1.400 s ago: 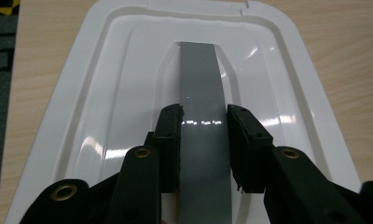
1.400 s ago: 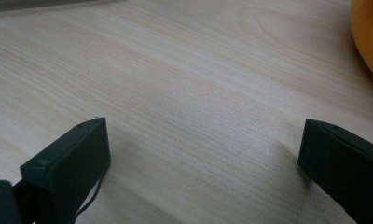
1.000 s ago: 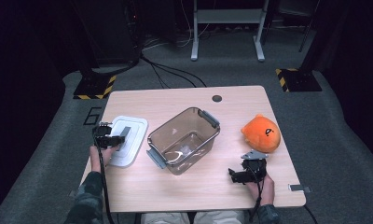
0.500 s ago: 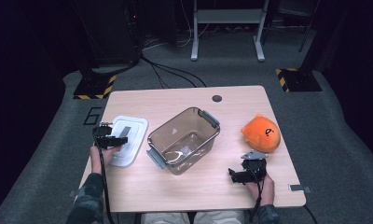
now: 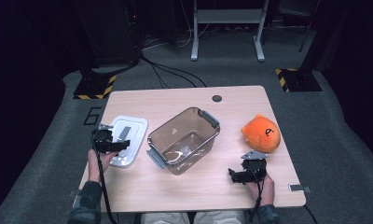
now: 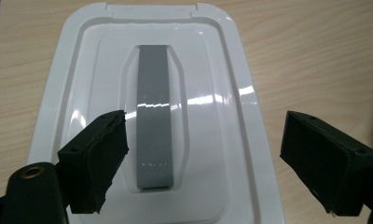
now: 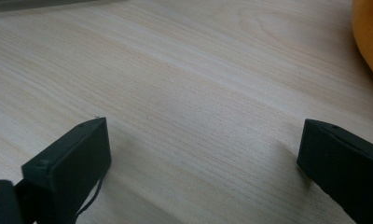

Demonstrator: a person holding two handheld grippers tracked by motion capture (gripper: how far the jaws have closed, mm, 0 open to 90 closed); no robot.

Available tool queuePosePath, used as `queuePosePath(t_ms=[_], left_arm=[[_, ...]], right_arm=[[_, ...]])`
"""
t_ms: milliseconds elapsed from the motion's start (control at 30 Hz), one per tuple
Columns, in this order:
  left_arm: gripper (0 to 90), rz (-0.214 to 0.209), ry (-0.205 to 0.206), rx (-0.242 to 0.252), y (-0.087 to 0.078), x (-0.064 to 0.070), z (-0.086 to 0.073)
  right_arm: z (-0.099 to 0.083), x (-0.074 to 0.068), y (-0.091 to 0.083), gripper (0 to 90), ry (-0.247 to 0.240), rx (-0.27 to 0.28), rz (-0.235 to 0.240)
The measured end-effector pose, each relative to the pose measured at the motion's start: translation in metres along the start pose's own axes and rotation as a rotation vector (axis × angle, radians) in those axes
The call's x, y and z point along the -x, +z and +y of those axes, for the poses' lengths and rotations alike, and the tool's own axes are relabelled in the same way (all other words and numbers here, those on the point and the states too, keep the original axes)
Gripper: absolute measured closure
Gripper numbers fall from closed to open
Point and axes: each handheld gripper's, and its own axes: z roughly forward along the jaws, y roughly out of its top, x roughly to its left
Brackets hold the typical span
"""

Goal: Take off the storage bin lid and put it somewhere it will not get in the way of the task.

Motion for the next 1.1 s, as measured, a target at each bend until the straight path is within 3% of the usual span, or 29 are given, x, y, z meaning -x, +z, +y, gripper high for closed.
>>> queuePosePath(t_ms=[200,467,600,733,900,1100], left_arm=[[6.3,-0.009,0.047,0.017,-0.014,0.019,-0.014],[1.9,-0.005,0.120,0.022,-0.017,0.043,-0.034],[1.9,0.023,0.221,0.030,-0.017,0.063,-0.047],[0.6,-0.008,0.286,0.005,-0.014,0.083,-0.063],[1.0,-0.051,0.316,0.015,-0.011,0.100,-0.081],[0.4,-0.066,0.312,0.007,-0.001,0.107,-0.092]], right_arm=[[0.000,0.000,0.000,1.5,0.000,0.000,0.000],[0.000,0.000,0.000,1.5,0.003,-0.001,0.001],[0.000,0.000,0.000,1.5,0.003,-0.001,0.001],[0.000,0.000,0.000,1.5,0.000,-0.001,0.001],[0.000,0.000,0.000,1.5,0.002,-0.001,0.001],[0.000,0.000,0.000,1.5,0.000,-0.001,0.000]])
